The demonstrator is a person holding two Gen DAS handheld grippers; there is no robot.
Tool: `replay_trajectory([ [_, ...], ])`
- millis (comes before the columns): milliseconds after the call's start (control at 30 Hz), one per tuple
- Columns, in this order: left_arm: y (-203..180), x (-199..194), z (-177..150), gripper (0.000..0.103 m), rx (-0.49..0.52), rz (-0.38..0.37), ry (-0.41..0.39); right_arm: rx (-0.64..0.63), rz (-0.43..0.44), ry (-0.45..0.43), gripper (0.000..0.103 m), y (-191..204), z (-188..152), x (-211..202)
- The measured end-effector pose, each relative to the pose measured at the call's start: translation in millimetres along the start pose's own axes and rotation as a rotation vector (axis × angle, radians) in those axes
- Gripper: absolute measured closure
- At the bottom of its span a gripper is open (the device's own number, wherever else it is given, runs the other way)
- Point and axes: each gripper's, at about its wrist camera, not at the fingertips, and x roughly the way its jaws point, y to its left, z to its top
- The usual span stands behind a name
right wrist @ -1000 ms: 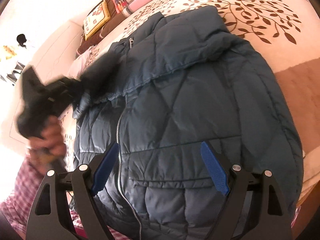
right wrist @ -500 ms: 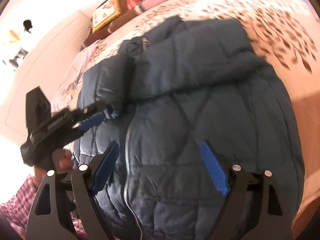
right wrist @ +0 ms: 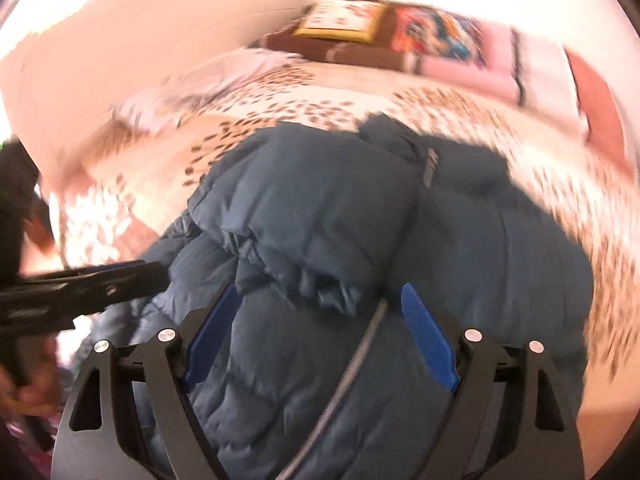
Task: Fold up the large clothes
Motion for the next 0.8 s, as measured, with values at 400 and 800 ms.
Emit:
replay_trajectory([
  [400,25,-18,-3,0.036,-0.039,0.013,-0.006,-0.297,-0.16,0.069,0.065,39,19,85],
  [800,11,-6,-5,0.036,-0.024,-0.008,0.03,0.276,-0.062,-0.12,0.094,-88,9,-15],
])
